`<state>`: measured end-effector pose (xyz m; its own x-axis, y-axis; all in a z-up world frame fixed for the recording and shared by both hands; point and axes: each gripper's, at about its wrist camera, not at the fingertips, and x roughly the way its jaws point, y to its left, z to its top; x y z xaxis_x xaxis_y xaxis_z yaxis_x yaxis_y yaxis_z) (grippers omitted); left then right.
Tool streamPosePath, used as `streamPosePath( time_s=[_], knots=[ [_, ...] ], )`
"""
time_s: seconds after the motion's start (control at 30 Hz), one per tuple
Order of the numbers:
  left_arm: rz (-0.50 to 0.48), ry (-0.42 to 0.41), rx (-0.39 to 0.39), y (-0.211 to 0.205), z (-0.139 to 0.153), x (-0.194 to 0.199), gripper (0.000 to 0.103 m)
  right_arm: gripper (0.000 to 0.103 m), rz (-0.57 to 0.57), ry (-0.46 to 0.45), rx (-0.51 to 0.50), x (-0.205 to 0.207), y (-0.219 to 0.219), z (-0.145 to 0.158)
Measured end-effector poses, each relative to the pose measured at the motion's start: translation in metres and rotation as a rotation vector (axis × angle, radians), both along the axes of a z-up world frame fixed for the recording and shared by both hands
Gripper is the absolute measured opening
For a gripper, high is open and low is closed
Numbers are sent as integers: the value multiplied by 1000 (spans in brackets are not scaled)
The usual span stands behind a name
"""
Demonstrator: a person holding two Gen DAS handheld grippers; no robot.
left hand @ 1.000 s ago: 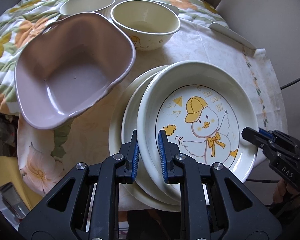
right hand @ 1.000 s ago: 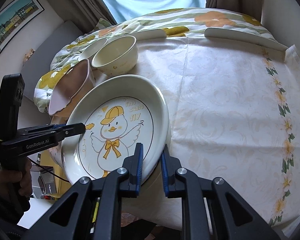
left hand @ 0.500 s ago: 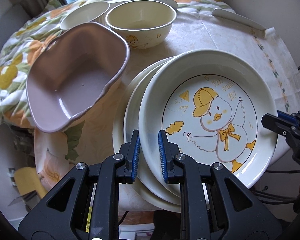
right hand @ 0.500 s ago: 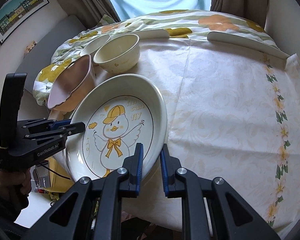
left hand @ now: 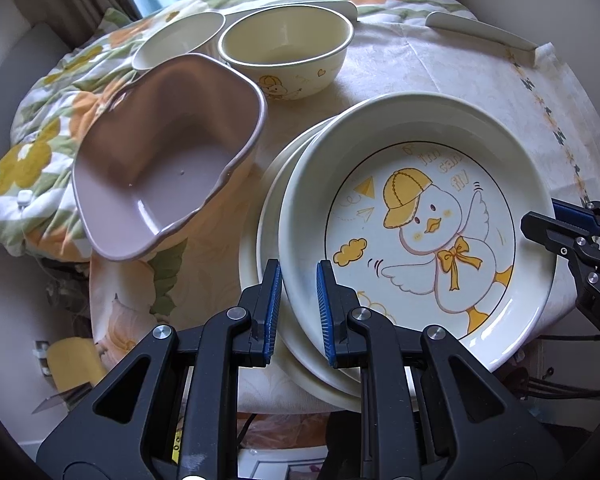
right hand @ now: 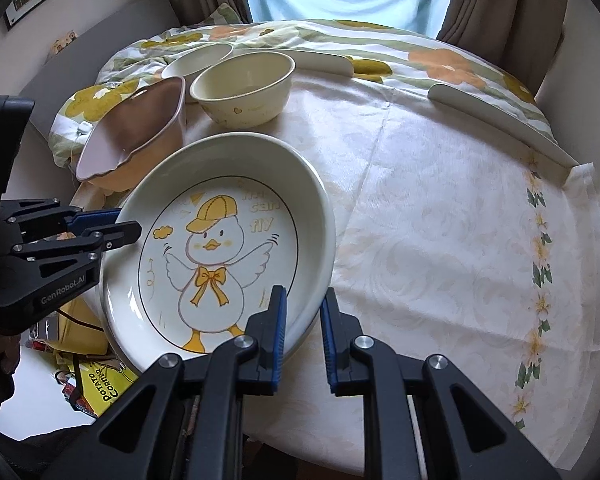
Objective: Organize plates and bowls
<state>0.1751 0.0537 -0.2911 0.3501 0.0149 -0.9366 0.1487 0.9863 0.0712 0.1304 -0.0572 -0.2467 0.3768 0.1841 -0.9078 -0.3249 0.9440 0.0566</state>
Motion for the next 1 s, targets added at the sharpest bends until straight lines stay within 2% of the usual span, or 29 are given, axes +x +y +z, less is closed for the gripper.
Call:
streamPosePath(
  time_s=[0.23, 0.53, 0.9, 1.0],
  knots=[
    [-26, -34, 38, 0, 7, -6, 15, 16, 15, 24, -22, 0, 5, -6],
    [-4, -34, 14, 4, 8, -6, 15, 16, 14, 29, -41, 4, 9, -6],
    [4, -10, 65, -1, 6, -1, 15, 16, 18, 38, -41, 6, 10, -6],
    [21, -6, 25, 4, 12, 0, 15, 16, 9, 16, -30, 6, 7, 2]
  ],
)
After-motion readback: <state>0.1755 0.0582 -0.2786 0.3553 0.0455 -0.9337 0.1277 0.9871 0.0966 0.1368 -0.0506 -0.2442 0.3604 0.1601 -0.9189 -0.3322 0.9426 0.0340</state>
